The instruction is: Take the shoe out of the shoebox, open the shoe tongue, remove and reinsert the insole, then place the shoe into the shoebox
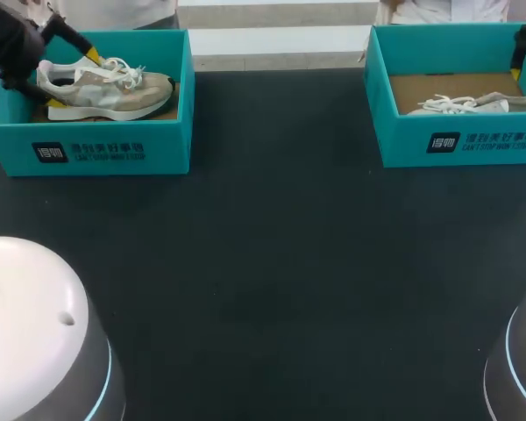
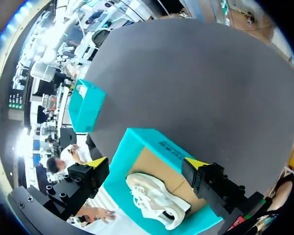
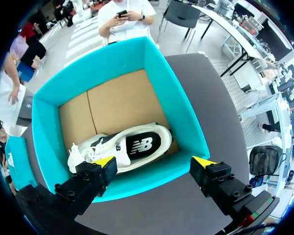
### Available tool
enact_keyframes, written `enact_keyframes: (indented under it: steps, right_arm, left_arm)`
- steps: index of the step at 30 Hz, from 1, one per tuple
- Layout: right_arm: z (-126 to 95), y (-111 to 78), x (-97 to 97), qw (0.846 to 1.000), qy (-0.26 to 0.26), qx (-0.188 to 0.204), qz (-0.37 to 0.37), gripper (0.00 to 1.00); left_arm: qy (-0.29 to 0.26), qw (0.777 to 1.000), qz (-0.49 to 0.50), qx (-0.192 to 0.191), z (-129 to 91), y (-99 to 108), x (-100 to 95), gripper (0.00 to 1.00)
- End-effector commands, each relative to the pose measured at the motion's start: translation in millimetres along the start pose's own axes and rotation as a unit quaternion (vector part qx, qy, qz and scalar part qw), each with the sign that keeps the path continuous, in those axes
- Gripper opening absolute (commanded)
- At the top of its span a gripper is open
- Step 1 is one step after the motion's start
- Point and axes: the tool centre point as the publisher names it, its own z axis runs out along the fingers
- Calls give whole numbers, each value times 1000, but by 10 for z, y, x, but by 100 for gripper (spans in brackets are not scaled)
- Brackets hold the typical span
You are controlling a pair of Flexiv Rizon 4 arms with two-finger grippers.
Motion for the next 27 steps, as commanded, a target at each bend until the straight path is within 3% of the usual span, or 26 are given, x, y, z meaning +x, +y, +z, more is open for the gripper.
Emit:
enact_keyframes:
  steps: [1,12,13,14,15,16,20,22,24,25,27]
  right_arm:
    - [2,5,2,1000,0,0,0,100]
    - [2,5,2,1000,0,0,0,100]
    - [2,5,2,1000,0,0,0,100]
    - [2,5,2,1000,0,0,0,100]
    - [2,5,2,1000,0,0,0,100]
    - [2,5,2,1000,0,0,0,100]
    - [2,5,2,1000,0,0,0,100]
    - [2,5,2,1000,0,0,0,100]
    - [2,5,2,1000,0,0,0,100]
    - [2,5,2,1000,0,0,0,100]
    - [2,5,2,1000,0,0,0,100]
  left_arm:
    - [150,983,102,41,-85,194,-6,100]
    - [150,983,102,41,-85,194,-6,100]
    - [172,978,104,61,-43,251,-8,100]
    - [174,975,129,44,-29,285,-5,100]
    - [166,969,177,39,-16,366,34,100]
    - [172,966,186,57,-3,425,46,100]
    - [191,949,249,22,134,868,134,100]
    - [211,930,302,-7,216,1080,183,100]
    - [199,925,324,21,228,1267,205,100]
    - [214,911,351,27,220,1359,234,100]
    - [242,894,376,20,212,1560,261,100]
